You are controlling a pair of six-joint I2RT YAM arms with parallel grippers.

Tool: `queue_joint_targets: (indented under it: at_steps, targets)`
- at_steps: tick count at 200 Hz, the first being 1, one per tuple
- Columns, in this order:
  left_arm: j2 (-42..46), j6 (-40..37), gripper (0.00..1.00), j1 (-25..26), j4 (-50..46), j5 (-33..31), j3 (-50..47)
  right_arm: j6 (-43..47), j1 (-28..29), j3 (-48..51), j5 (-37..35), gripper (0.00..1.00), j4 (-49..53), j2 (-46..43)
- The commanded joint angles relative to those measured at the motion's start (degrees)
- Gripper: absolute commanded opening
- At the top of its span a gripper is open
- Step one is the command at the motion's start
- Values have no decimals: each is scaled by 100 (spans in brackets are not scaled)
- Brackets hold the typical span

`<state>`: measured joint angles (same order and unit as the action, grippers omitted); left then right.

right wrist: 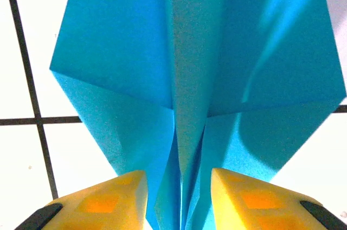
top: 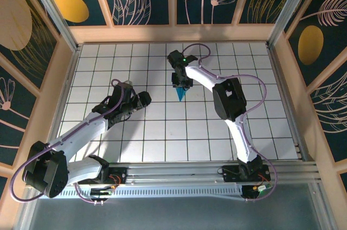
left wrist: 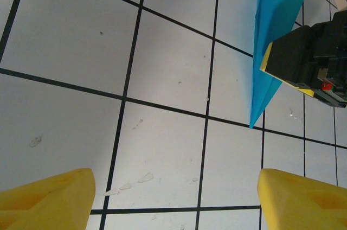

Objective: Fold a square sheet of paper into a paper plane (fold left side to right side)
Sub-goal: Place the paper plane at the top-center of the table, then reset both arms

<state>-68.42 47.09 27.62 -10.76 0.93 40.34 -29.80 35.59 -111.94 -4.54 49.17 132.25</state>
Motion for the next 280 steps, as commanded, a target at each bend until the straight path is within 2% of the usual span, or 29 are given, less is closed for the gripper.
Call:
queue_joint_targets:
  at_steps: [1, 20, 41, 57, 94, 123, 144, 162, 187, 213, 239, 280]
  targets:
    - [-28, -99, 79, -78, -66, -104, 255, 119, 102, -74, -192, 40, 420, -481]
    - [-5, -159, 85, -193, -49, -220, 407, 175, 135, 91, -406, 46, 515, -880]
    - [87, -308, 91, -379, -70, -647, 636, 260, 109, 700, -540, 55, 251, -1618]
    - [198, -529, 98, -479, -120, -1245, 814, 316, 26, 1316, -577, 58, -86, -2311]
    - [475, -1306, 99, -529, -10, -2883, 990, 554, -394, 3029, -643, 64, -1151, -3837]
    - [643, -2226, 99, -537, 973, -3921, 480, 794, -1213, 4642, -580, 72, -2353, -5028]
    - [681, -2863, 99, -565, 1851, -4434, 16, 1148, -1652, 5624, -771, 86, -3207, -5774]
    - [608, -3213, 99, -720, 2393, -4436, -235, 1574, -1903, 6478, -1020, 99, -4128, -6376]
    - [355, -3540, 99, -986, 2935, -4276, -457, 2024, -2323, 7597, -1216, 99, -5599, -7095]
    - [50, -3804, 99, -1281, 3638, -4068, -760, 2398, -2745, 8833, -972, 99, -7675, -7485]
    - [-266, -4064, 99, -1507, 4325, -3813, -1011, 2506, -3084, 9464, -696, 99, -9097, -7088]
    - [-551, -4226, 99, -1758, 5519, -3259, -1554, 2829, -3338, 10023, -479, 99, -11120, -5822]
